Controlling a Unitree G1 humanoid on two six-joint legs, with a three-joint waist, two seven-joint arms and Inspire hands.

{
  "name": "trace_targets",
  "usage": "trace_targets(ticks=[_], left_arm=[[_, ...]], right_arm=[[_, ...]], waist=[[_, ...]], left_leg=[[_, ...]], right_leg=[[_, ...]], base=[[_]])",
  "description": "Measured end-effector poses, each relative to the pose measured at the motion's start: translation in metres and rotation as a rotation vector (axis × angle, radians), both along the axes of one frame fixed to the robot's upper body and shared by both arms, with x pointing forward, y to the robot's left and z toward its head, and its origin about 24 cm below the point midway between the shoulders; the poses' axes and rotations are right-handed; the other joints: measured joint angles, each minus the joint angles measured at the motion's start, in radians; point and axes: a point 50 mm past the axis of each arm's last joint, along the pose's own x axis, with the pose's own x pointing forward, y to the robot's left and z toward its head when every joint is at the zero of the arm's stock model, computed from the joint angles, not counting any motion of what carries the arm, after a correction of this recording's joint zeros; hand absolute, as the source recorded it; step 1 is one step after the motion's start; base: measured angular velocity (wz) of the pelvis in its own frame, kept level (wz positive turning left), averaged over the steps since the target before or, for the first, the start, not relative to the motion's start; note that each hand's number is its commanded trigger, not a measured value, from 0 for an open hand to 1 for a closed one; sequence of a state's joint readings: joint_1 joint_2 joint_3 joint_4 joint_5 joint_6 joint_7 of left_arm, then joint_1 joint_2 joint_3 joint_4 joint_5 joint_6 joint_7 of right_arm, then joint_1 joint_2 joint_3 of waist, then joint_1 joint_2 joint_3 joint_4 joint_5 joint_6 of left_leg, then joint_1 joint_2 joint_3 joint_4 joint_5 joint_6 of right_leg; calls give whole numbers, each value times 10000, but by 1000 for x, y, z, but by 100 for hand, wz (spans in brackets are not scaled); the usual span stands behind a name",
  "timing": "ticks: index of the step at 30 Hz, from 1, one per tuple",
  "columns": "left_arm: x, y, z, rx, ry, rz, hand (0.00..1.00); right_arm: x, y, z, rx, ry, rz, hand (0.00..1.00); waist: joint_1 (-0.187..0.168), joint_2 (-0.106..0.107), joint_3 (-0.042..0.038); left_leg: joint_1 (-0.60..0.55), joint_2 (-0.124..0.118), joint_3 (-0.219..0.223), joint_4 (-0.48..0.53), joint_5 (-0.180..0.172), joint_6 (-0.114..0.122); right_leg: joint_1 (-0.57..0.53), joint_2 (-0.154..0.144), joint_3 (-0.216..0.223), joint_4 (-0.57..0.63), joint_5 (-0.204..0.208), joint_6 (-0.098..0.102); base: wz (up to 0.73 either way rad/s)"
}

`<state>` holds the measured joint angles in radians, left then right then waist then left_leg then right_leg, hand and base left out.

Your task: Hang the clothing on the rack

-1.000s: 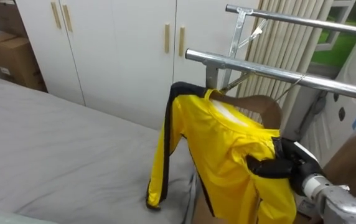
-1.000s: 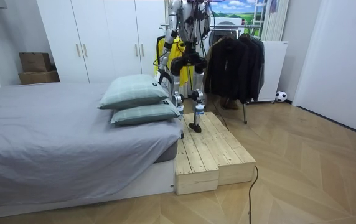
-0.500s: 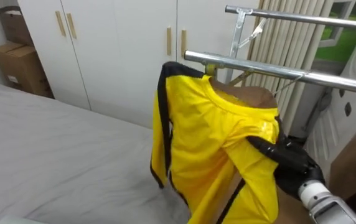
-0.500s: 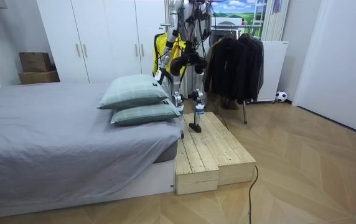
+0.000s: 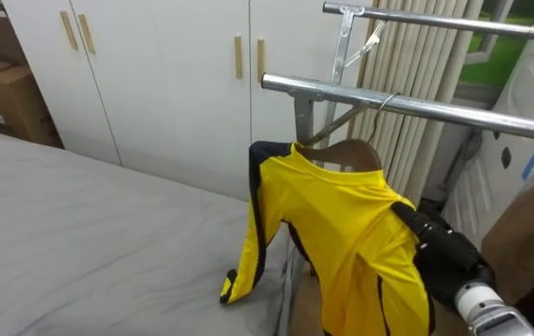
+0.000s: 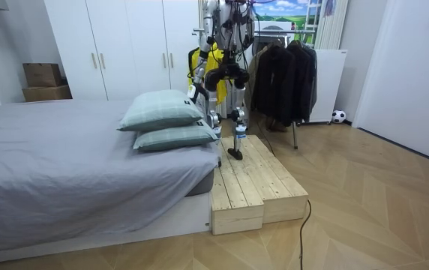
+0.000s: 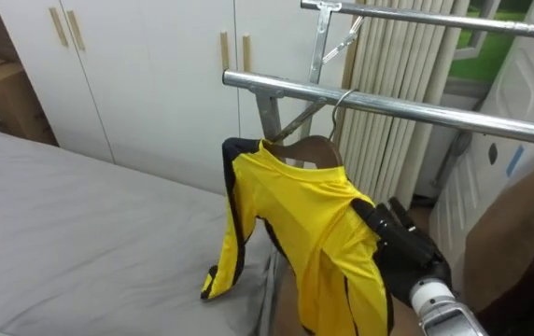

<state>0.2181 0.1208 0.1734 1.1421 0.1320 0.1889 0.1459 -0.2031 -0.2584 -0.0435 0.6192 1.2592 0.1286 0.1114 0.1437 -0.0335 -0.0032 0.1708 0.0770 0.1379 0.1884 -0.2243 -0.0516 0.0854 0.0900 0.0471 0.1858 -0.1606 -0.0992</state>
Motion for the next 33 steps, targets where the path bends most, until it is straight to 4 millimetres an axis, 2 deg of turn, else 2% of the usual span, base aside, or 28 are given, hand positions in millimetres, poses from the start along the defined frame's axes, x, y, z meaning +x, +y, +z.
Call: trace_targets(ticks=[11,20,23,28,33], left_arm=[[0,0,0,-48,-57,167,0],[-1,1,0,-21,-46,150,0],[-1,1,0,-21,-23,95,0],[-3,2,1,-15,12,124,0],[-2,5,1,55,-21,98,0]], right_arm=[[0,0,0,-159,-13,9,0],[0,-2,0,-970,179,102,0],[2,-3,0,-1814,354,340,0],[2,-9,1,-3290,664,527,0],[2,-17,4,-5577,1267,674,0]], waist=[[-29,79,53],[-143,81,47],[-214,51,-4],[-347,21,-23],[-380,-93,-44]], left_leg=[[-6,2,8,0,0,0],[-60,-2,5,2,0,0],[-142,-1,-9,2,0,0],[-183,-2,-18,3,0,0],[-288,9,37,4,1,0]], right_leg=[[-3,1,-6,-10,-4,4],[-44,-2,0,-18,-9,9],[-137,-2,-5,11,-7,8],[-173,-9,-14,15,-6,8],[-332,9,40,49,-3,8]], base=[[0],[0],[0],[0],[-4]])
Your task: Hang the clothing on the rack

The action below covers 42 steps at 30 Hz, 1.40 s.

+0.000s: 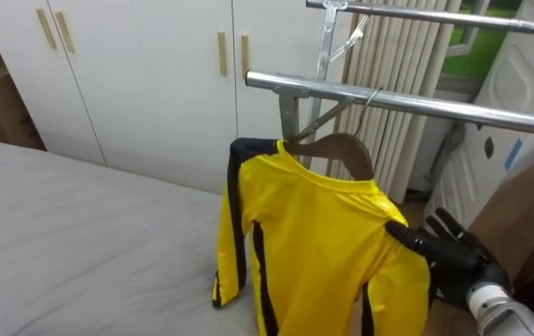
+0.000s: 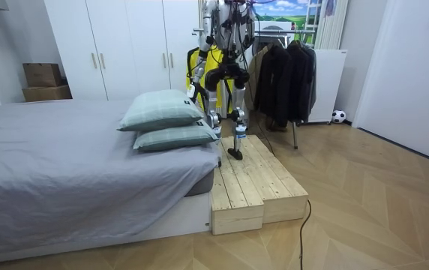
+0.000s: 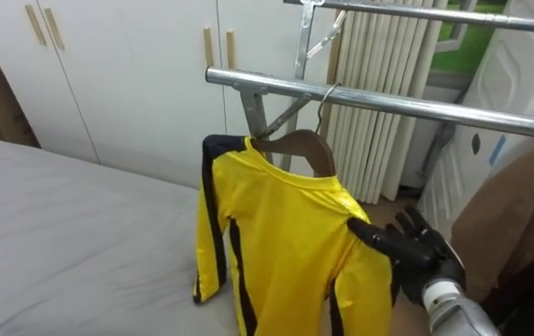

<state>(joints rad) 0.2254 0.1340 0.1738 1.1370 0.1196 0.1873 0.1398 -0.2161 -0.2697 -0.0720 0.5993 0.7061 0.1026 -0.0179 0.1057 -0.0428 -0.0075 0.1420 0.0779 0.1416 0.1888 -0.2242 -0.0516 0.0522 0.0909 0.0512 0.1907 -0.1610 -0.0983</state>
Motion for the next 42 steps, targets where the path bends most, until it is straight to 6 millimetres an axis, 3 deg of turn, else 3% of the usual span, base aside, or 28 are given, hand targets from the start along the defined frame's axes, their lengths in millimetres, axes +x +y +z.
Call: trace_targets(ticks=[6,13,16,21,34,42], left_arm=[[-4,3,1,-8,54,7,0],[-10,5,2,-83,144,230,0],[-14,5,2,-86,248,257,0],[-15,6,2,-66,273,263,0],[-22,6,3,-208,368,488,0],[-24,7,3,-203,355,674,0]], right_arm=[[2,-12,10,-1582,16,-68,0],[-6,-32,12,-1470,45,-1107,0],[-18,-41,5,-1197,308,-1652,0],[-58,-51,-27,-1146,1776,-2255,0],[-71,-63,-31,-1085,2079,-3010,0],[-94,-72,-40,-1197,2619,-3572,0]], waist=[[-205,-106,54],[-561,-115,62],[-718,-125,68],[-783,-155,114],[-910,-100,96],[-1011,-95,97]], left_leg=[[5,8,47,0,0,0],[23,11,98,-3,0,0],[50,14,106,-3,0,0],[117,9,118,-4,-1,-1],[96,10,436,-4,0,-1],[111,12,489,-2,-1,-1]], right_leg=[[22,-3,-10,-16,2,-3],[15,-2,14,-12,0,-2],[49,3,37,-21,0,-2],[105,2,114,-6,-34,6],[-162,40,351,289,-90,15],[-172,59,476,308,-91,15]], base=[[-1],[0],[0],[0],[-6],[-1]])
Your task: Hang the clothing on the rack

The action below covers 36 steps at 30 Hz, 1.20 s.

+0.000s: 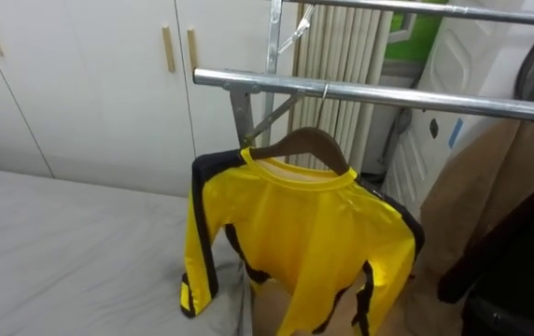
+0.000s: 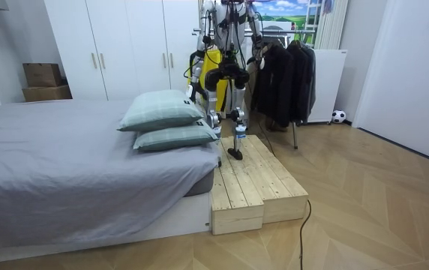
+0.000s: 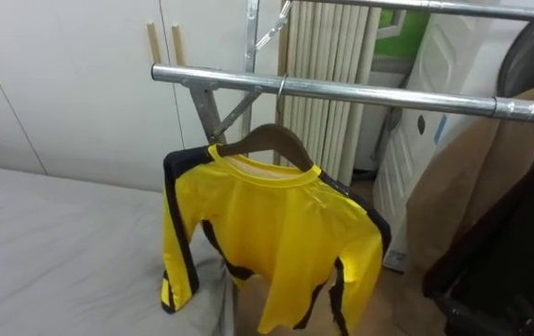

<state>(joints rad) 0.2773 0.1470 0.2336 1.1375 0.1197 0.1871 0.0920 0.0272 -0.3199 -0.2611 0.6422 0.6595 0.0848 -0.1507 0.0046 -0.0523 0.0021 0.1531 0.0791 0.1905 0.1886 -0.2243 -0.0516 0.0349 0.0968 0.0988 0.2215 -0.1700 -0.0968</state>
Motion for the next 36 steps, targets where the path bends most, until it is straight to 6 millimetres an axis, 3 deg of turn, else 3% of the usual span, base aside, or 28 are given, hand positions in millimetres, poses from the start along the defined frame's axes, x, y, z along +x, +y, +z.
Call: trace_targets(ticks=[8,13,15,19,27,30,36], left_arm=[[-1,1,0,-144,-5,-18,0],[-5,2,1,-274,61,79,0],[-6,2,1,-349,82,82,0],[-8,3,1,-593,-50,496,0],[-5,-3,-1,-1345,-231,713,0],[-4,-5,-2,-1544,-264,533,0],[-1,-11,-4,-1861,-414,391,0]], right_arm=[[-20,1,-13,-8,625,410,0],[-41,10,-31,115,1519,831,0],[-61,15,-42,358,2131,958,0],[-93,27,-61,702,3351,1591,0],[-146,66,-92,2339,4989,2054,0],[-159,76,-98,2934,5347,2410,0],[-176,83,-102,3605,5617,2258,0]], waist=[[-32,35,26],[-271,-6,19],[-290,-57,36],[-281,-26,-4],[-315,222,-13],[-336,339,22],[-366,458,0]], left_leg=[[-2,0,-22,-2,0,0],[-10,-2,-25,1,0,0],[-22,-6,3,0,0,-1],[-50,-5,14,2,-2,-1],[-74,0,148,-3,-2,-1],[-83,-6,158,-3,-4,1],[-78,-4,215,-2,-5,3]], right_leg=[[-4,8,48,-15,-2,4],[-5,10,59,-7,-27,3],[-39,6,61,14,-54,2],[-82,6,84,14,-61,-1],[-138,8,141,19,-52,-8],[-156,6,164,12,-58,6],[-157,12,178,9,-59,10]], base=[[0],[0],[-2],[-5],[-2],[-2],[0]])
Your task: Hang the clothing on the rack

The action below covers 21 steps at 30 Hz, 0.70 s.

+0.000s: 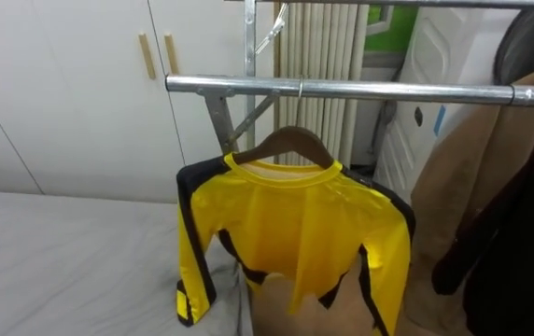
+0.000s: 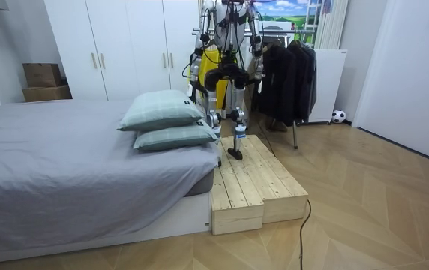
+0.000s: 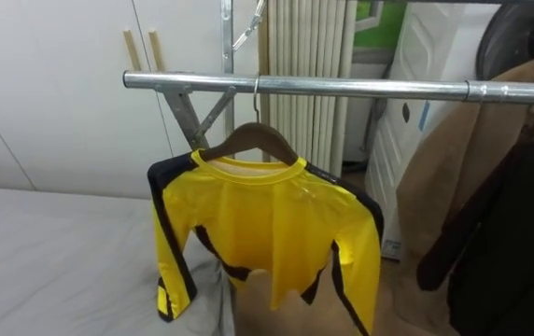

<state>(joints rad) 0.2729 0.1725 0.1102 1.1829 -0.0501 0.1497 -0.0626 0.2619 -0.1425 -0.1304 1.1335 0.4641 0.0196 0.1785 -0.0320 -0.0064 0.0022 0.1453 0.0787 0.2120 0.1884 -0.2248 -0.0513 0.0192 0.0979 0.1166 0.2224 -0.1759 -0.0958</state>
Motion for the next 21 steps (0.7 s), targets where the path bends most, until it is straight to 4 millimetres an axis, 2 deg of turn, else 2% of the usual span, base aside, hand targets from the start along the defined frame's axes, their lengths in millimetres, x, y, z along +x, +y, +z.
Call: trace_targets(ticks=[5,11,16,21], left_arm=[[7,-3,-1,-183,-172,-90,0],[10,-4,-2,-237,-169,-377,0],[13,-4,-2,-62,-161,-681,0],[25,-2,-2,248,-201,-1663,0]], right_arm=[[-2,0,0,84,16,-24,0],[0,0,-1,125,160,260,0],[3,0,-1,47,176,522,0],[17,-1,0,-151,-43,1235,0]], waist=[[-4,74,-29],[-16,131,-16],[-33,119,7],[-39,63,59]], left_leg=[[5,-4,1,0,0,0],[17,-5,41,1,0,0],[42,2,34,-4,0,0],[38,4,33,-15,0,0]], right_leg=[[1,1,12,-1,2,-2],[1,4,50,-2,2,-1],[22,7,-8,0,5,-6],[22,5,-40,-3,5,-7]], base=[[0],[-1],[0],[1]])
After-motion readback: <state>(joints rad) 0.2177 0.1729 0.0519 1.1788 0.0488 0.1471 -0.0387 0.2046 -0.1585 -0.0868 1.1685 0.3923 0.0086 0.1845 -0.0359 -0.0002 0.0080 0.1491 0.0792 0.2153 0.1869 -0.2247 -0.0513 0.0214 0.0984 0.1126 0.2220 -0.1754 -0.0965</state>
